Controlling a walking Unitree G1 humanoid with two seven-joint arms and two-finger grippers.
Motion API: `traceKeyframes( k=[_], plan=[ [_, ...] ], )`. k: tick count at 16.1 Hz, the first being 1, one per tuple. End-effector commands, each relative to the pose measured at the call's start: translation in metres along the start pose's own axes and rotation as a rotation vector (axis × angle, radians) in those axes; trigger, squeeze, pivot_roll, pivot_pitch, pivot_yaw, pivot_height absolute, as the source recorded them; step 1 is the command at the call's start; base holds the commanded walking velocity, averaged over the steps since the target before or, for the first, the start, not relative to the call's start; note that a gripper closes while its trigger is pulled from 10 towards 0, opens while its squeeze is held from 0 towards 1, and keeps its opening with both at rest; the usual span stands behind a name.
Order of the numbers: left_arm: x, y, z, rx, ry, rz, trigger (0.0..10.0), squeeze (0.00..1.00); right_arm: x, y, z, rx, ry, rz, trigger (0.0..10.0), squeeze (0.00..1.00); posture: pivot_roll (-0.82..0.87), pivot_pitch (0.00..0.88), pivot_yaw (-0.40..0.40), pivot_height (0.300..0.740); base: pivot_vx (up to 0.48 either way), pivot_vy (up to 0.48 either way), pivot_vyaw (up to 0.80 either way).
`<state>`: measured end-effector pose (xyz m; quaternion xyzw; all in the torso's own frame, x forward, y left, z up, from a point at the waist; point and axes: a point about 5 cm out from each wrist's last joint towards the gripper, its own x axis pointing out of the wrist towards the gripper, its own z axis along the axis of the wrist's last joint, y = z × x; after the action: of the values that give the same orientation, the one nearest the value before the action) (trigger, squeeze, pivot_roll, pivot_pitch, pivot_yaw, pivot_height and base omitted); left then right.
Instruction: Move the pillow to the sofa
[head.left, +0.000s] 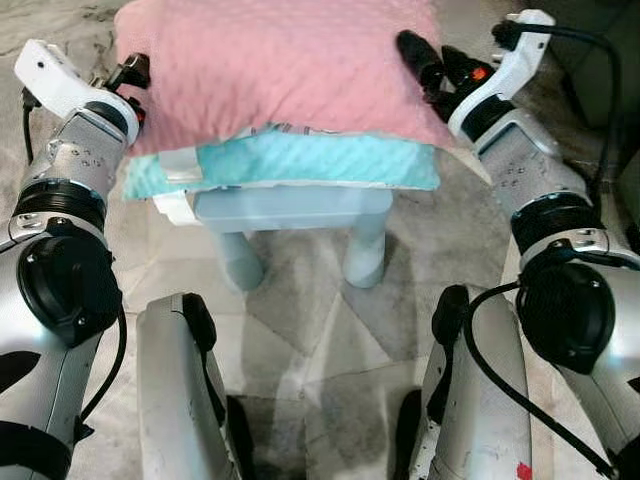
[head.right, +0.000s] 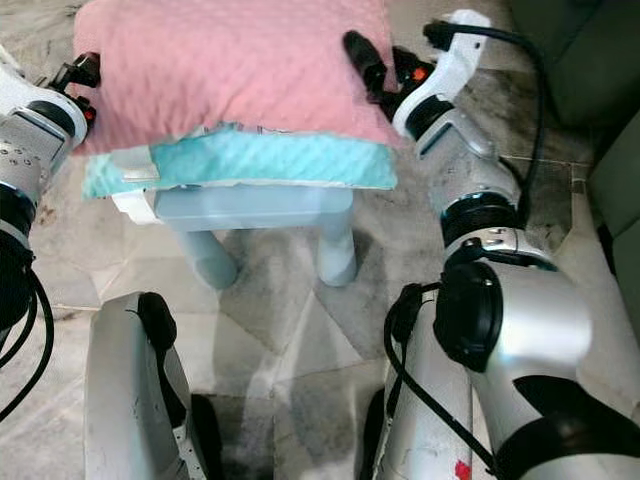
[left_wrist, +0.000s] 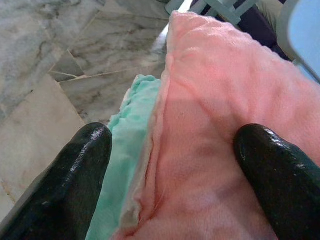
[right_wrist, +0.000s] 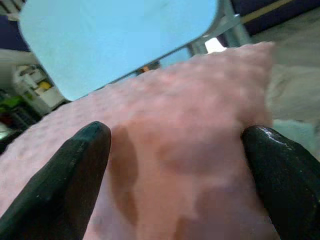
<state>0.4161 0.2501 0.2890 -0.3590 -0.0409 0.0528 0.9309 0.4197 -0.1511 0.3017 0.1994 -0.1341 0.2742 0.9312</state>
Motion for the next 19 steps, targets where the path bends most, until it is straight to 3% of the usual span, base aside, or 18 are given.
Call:
traceKeyframes(
  k=[1, 3, 6, 7, 9, 11, 12, 13, 16, 19],
  plan=[
    [0.001, -0.011, -0.006, 0.0, 0.05, -0.061, 10.0, 0.0, 0.006, 0.014, 0.0, 0.085, 0.0, 0.122, 10.0, 0.0, -0.05, 0.323, 0.039, 0.342, 0.0, 0.0, 0.0],
    [0.001, -0.016, -0.008, 0.0, 0.069, -0.106, 10.0, 0.0, 0.007, 0.017, -0.006, 0.118, 0.023, 0.146, 10.0, 0.0, -0.05, 0.323, 0.04, 0.342, 0.0, 0.0, 0.0],
    [0.001, -0.026, -0.008, -0.003, 0.096, -0.205, 10.0, 0.0, 0.007, 0.012, -0.016, 0.101, 0.086, 0.045, 10.0, 0.0, -0.04, 0.327, 0.04, 0.342, 0.0, 0.0, 0.0],
    [0.0, -0.028, -0.008, 0.008, 0.115, -0.249, 10.0, 0.0, 0.006, 0.01, -0.026, 0.062, 0.165, -0.003, 10.0, 0.0, -0.04, 0.327, 0.04, 0.342, 0.0, 0.0, 0.0],
    [-0.001, -0.03, -0.013, 0.02, 0.149, -0.295, 10.0, 0.0, 0.005, 0.012, -0.032, 0.111, 0.18, 0.005, 10.0, 0.0, -0.04, 0.329, 0.039, 0.342, 0.0, 0.0, 0.0],
    [-0.003, -0.038, -0.019, -0.014, 0.187, -0.399, 10.0, 0.0, 0.006, 0.018, -0.051, 0.092, 0.265, -0.016, 10.0, 0.0, -0.04, 0.331, 0.038, 0.342, 0.0, 0.0, 0.0],
    [-0.003, -0.039, -0.018, -0.031, 0.178, -0.423, 4.6, 0.0, 0.007, 0.022, -0.055, 0.103, 0.278, -0.007, 7.2, 0.0, -0.04, 0.33, 0.036, 0.342, 0.0, 0.0, 0.0],
    [-0.004, -0.038, -0.02, -0.054, 0.189, -0.441, 0.3, 0.0, 0.009, 0.027, -0.057, 0.116, 0.274, 0.027, 0.0, 0.0, -0.04, 0.329, 0.035, 0.342, 0.0, 0.0, 0.0],
    [-0.009, -0.037, -0.031, -0.06, 0.279, -0.54, 0.0, 0.0, 0.01, 0.034, -0.059, 0.13, 0.281, 0.078, 0.0, 0.0, -0.04, 0.327, 0.031, 0.342, 0.0, 0.0, 0.0],
    [-0.01, -0.036, -0.035, -0.036, 0.316, -0.558, 0.0, 0.0, 0.008, 0.031, -0.059, 0.117, 0.291, 0.082, 0.0, 0.0, -0.04, 0.322, 0.03, 0.342, 0.0, 0.0, 0.0]
  ],
)
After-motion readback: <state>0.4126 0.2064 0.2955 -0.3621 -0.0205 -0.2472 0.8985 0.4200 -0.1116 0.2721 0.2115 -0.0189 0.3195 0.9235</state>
